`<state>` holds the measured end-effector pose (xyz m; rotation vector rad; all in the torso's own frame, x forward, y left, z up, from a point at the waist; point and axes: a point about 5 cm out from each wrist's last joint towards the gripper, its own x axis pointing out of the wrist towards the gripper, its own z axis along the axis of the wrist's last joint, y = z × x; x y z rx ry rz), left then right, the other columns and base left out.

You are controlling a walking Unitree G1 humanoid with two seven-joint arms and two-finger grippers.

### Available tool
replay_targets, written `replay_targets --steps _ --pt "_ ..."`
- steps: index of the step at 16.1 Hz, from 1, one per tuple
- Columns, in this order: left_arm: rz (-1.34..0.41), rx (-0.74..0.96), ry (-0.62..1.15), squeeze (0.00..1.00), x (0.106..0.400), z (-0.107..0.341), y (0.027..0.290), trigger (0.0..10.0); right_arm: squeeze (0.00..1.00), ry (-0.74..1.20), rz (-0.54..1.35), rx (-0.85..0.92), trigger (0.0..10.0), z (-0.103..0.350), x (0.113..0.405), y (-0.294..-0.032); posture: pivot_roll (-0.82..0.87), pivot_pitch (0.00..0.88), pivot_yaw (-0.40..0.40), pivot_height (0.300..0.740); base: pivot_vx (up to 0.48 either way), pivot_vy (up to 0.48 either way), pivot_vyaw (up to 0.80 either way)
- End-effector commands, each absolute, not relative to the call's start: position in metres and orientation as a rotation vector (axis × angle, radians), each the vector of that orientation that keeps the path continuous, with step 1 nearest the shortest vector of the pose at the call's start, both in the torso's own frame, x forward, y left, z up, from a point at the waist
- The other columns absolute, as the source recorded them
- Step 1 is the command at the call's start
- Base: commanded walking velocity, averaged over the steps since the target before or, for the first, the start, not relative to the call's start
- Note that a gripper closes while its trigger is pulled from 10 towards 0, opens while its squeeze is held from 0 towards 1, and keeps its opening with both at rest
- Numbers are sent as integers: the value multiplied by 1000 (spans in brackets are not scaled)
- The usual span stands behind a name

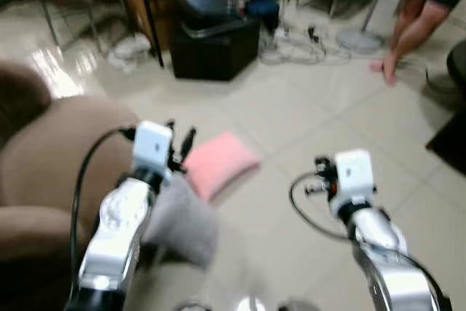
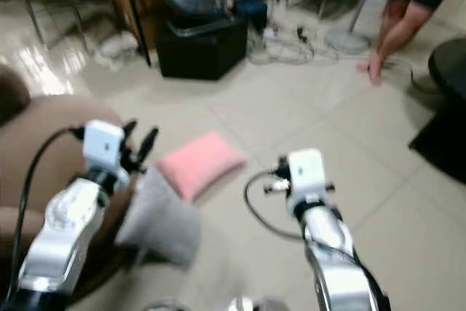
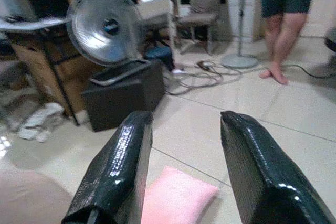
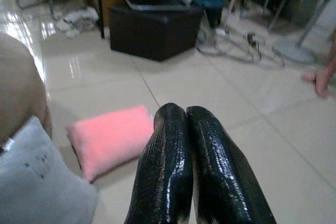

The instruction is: Move the pillow to the sofa from floor

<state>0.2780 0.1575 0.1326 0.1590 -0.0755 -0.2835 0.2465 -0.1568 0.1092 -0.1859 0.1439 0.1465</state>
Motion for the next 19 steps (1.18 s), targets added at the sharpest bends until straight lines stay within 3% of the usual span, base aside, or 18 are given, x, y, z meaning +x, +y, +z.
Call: replay_targets --steps 1,3,7,14,15,16,17,19 --pt "-280 161 -73 0 276 132 157 10000 0 99 120 -268 10000 117 249 -162 -23 60 47 740 0 480 0" --pt "-244 189 -101 0 275 134 159 10000 0 63 144 -361 10000 118 250 -160 -23 59 47 740 0 221 0" --pt "-222 184 -128 0 275 138 155 10000 0 26 143 -323 10000 123 250 -157 -29 62 45 740 0 -465 0" --pt "-264 90 -94 0 278 136 146 10000 0 57 151 -263 10000 116 246 -158 -32 53 46 740 0 0 0" --pt "-284 56 -89 0 278 136 144 10000 361 56 144 -231 10000 115 245 -159 -32 53 46 740 0 0 0" --pt "-291 39 -84 561 278 136 143 10000 1000 60 145 -193 10000 114 244 -160 -30 48 46 740 255 0 0" --pt "-297 29 -87 1000 278 136 142 10000 1000 59 147 -188 10000 114 244 -161 -32 42 46 740 281 0 0" --pt "-300 35 -92 1000 278 136 142 10000 1000 54 162 -202 10000 114 244 -161 -32 36 45 740 281 0 0"
